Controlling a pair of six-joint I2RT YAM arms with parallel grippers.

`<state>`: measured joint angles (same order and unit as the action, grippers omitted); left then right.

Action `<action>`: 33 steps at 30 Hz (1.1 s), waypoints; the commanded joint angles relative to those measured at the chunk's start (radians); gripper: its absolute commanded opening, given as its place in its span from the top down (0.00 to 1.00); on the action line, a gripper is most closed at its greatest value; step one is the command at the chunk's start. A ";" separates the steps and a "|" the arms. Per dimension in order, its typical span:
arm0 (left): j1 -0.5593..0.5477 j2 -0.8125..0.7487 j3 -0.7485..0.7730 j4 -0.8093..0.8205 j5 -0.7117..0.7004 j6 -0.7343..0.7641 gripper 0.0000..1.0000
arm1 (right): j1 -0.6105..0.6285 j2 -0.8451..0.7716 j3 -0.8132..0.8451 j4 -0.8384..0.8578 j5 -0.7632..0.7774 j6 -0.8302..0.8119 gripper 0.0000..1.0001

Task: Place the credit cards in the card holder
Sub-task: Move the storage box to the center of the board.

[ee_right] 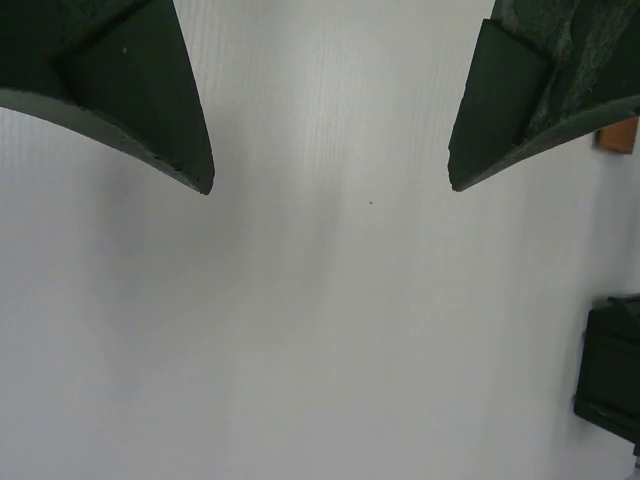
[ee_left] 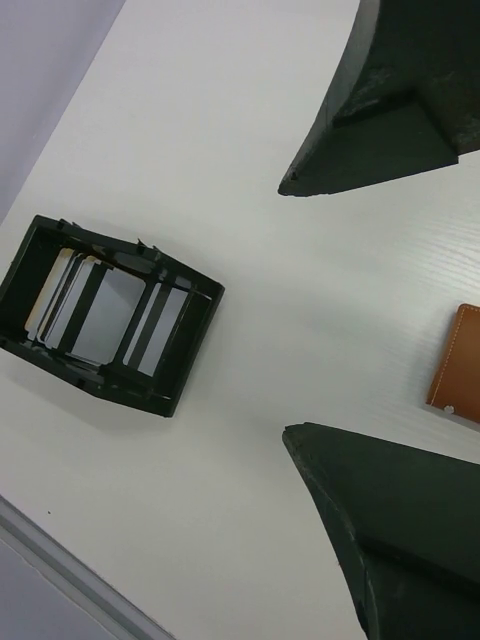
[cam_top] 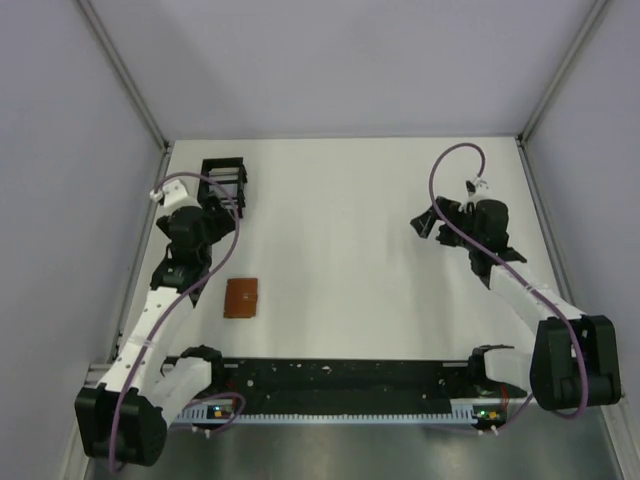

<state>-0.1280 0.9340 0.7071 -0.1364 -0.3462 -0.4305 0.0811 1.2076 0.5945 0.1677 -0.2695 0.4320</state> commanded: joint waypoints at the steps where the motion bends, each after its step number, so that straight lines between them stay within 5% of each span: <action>1: 0.001 0.006 0.028 -0.061 0.005 -0.065 0.02 | -0.009 -0.028 0.068 -0.030 -0.146 0.039 0.01; 6: -0.001 0.087 0.075 -0.242 0.081 -0.158 0.02 | -0.010 -0.008 0.106 -0.062 -0.249 0.031 0.01; 15: 0.007 0.150 0.121 -0.154 0.128 -0.189 0.02 | 0.080 0.101 0.243 -0.246 -0.220 -0.015 0.01; 21: 0.008 0.405 0.346 -0.014 0.269 0.010 0.02 | 0.092 0.142 0.252 -0.246 -0.254 0.024 0.01; 28: 0.027 0.768 0.724 -0.106 0.312 0.128 0.02 | 0.092 0.110 0.255 -0.299 -0.198 -0.010 0.01; 33: 0.060 0.899 0.789 -0.068 0.381 0.148 0.02 | 0.091 0.110 0.275 -0.321 -0.192 -0.027 0.01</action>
<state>-0.0971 1.7706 1.4437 -0.2291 -0.0364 -0.3424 0.1684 1.3495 0.8082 -0.1417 -0.4763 0.4343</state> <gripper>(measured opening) 0.982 0.987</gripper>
